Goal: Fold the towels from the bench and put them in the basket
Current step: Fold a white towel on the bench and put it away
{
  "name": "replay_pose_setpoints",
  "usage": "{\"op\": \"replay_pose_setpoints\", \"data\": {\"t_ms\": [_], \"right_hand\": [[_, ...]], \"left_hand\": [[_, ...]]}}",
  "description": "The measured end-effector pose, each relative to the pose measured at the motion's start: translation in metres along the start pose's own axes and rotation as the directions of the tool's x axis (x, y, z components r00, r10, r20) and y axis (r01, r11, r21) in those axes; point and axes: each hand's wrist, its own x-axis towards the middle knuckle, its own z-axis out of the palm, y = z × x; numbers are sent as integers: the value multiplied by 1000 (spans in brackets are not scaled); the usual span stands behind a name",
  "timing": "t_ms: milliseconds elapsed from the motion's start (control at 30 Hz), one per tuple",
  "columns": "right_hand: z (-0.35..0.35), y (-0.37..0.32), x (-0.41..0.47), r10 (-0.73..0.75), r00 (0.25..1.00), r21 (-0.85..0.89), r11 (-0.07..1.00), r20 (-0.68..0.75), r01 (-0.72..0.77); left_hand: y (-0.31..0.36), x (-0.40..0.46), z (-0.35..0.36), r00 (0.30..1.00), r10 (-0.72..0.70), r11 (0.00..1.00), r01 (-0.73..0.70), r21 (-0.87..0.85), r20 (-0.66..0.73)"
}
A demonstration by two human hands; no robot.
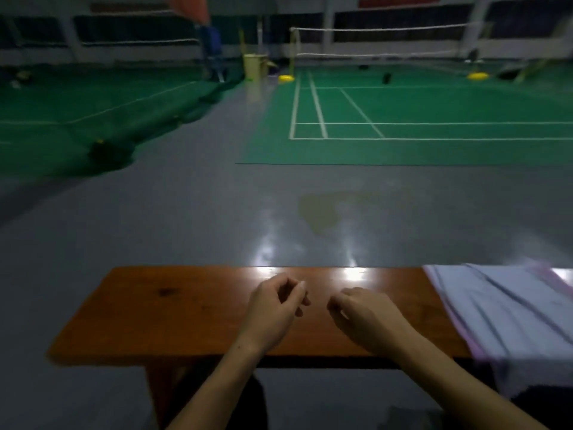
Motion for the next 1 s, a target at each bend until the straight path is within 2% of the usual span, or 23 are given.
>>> {"op": "replay_pose_setpoints", "data": {"t_ms": [100,233,400,467,567,700,800,867,900,933,1000], "right_hand": [[-1,71,-42,226,973,43,974,-37,-224],[4,164,-97,542,839,68,840,-46,-538],[24,239,-145,726,686,139,675,50,-725],[38,249,-153,733,670,154,654,114,-741],[50,253,-148,709,689,127,677,150,-725],[53,255,-139,696,701,209,671,154,-712],[51,252,-138,700,713,336,661,47,-671],[51,246,-138,651,758,432,694,-35,-576],[50,243,-138,605,794,471,720,-65,-510],[49,241,-138,563,821,494,741,-89,-455],[47,245,-141,528,835,515,765,-157,-387]], "left_hand": [[15,20,60,990,-4,999,-1,36,140],[37,41,149,953,5,999,-20,46,304],[38,61,251,913,-29,993,-21,116,408],[34,66,283,900,-53,992,-2,126,433],[30,73,320,909,-87,990,32,140,407],[21,81,349,915,-198,980,171,105,351],[22,88,363,891,-299,944,329,-31,343],[32,90,367,879,-323,886,411,-213,351],[38,90,366,910,-278,865,377,-332,308],[41,91,363,954,-207,865,282,-415,217],[39,93,354,995,-98,893,101,-438,30]]}}
